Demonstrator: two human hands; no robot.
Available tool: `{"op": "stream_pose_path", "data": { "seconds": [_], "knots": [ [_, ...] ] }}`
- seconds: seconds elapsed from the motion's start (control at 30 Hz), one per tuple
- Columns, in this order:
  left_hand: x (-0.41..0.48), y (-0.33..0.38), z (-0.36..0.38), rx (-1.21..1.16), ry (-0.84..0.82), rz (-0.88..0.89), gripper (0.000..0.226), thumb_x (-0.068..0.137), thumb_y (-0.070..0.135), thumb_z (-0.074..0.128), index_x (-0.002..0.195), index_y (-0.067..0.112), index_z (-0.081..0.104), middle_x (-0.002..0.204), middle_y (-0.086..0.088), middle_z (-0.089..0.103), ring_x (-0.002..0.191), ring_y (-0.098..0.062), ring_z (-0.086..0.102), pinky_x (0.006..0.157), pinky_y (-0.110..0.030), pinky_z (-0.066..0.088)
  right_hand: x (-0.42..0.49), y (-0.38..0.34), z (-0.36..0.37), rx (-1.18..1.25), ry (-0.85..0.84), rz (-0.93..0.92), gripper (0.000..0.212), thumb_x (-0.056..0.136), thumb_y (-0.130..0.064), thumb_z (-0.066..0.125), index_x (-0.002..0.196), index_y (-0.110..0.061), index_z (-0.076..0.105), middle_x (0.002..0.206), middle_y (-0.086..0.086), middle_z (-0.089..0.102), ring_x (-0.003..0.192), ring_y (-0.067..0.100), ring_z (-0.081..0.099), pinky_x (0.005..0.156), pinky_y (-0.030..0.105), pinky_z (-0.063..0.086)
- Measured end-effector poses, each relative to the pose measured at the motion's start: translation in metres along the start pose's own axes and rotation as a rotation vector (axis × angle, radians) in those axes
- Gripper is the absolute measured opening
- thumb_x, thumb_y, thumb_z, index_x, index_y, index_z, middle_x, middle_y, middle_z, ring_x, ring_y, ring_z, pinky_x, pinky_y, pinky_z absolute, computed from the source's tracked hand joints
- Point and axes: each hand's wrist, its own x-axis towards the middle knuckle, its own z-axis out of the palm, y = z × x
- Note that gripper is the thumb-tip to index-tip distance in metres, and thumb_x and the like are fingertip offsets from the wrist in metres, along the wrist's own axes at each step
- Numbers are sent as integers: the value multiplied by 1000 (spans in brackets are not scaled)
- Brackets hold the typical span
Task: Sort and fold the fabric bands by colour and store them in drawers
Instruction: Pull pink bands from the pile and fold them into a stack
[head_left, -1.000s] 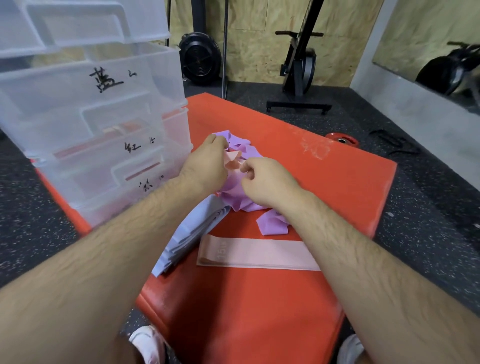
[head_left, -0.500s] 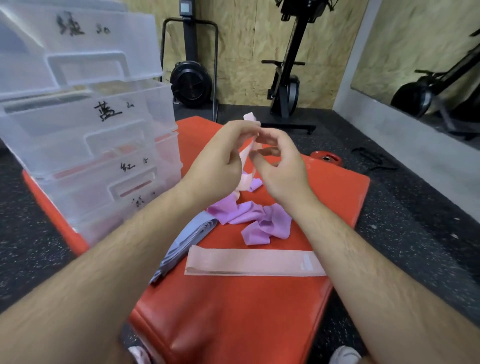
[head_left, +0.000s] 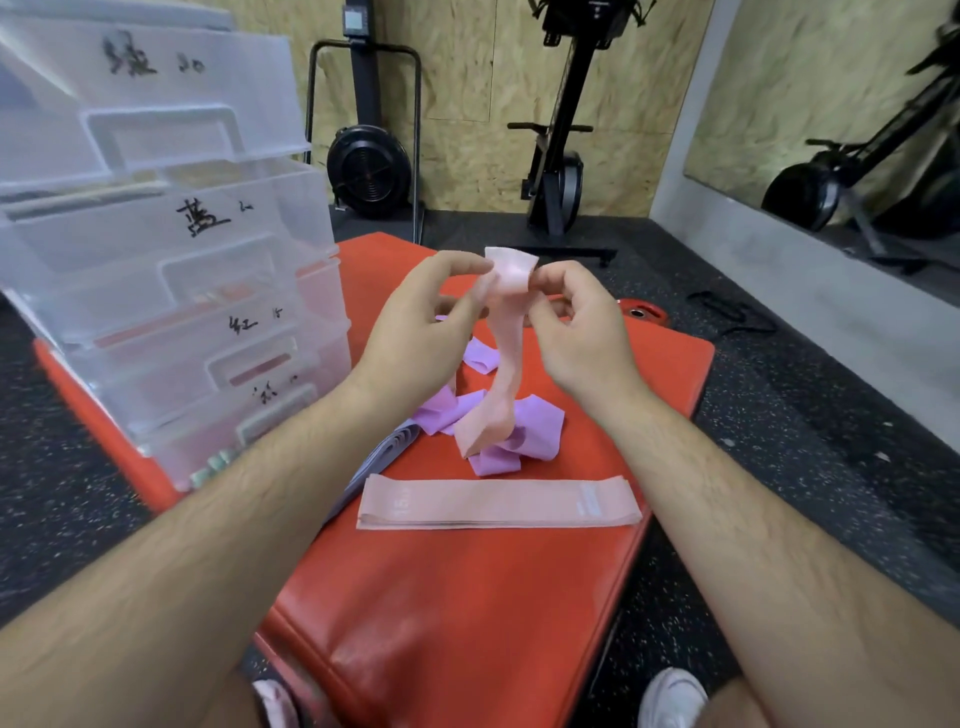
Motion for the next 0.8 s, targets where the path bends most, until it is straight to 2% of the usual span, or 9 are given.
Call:
{"op": "stream_pose_path", "data": {
  "seconds": [0.1,0.17,0.23,0.3,0.37,0.47,0.57,0.67,0.8],
  "knots": [
    [-2,-4,1,81,-1,-3,18,96,35,60,113,30,63,107,15,65,78,-1,60,69,-15,45,-2,3,-2,-11,-34,-7,12,97,-11,57,99,-19,65,88,-5,71,77,21,68,65,30,56],
    [-4,-5,1,140,9,13,14,95,38,60,108,35,63,110,18,64,78,-2,57,70,-9,43,-3,5,-2,-23,-62,-11,12,97,-10,57,99,-18,65,90,-1,71,79,23,68,63,25,55],
    [-3,-4,1,106,26,12,8,94,40,61,102,41,60,106,19,64,76,1,55,72,-11,45,-4,5,-2,-28,-93,-17,12,96,-9,57,99,-17,65,91,-2,71,80,20,68,65,23,54],
    [-2,-6,0,35,35,-31,15,93,42,62,109,39,60,106,17,65,79,6,56,72,-17,48,-3,7,-2,-40,-115,-26,12,95,-9,57,99,-17,65,91,-6,71,81,18,67,71,24,53],
    [2,-10,-1,-27,30,-113,29,94,43,61,122,35,58,110,13,67,91,2,61,77,-23,50,-2,9,-1,-51,-145,-41,15,94,-6,58,98,-19,66,93,-9,70,85,17,66,76,26,54],
    [7,-15,-3,-121,-4,-230,31,95,34,63,125,31,59,107,7,71,91,-6,64,81,-25,50,-3,11,2,-61,-186,-52,20,92,-2,56,96,-19,66,94,-8,70,90,18,66,83,31,55],
    [9,-16,-5,-189,-11,-276,21,93,16,67,113,21,67,92,1,71,74,-5,63,67,-21,48,-4,10,4,-56,-224,-55,21,91,0,57,94,-18,67,93,-7,70,90,17,65,78,19,49],
    [9,-15,-5,-134,38,-252,13,92,10,67,100,19,70,83,3,70,67,1,63,57,-14,47,-6,10,5,-69,-229,-42,23,91,0,57,94,-21,67,91,-11,69,89,12,64,75,11,43],
    [8,-15,-7,-103,58,-194,13,90,9,69,96,21,70,85,0,70,70,-4,63,62,-17,50,-6,8,6,48,-238,64,33,84,4,49,106,-14,67,99,-5,70,95,3,64,79,13,47]
  ]
}}
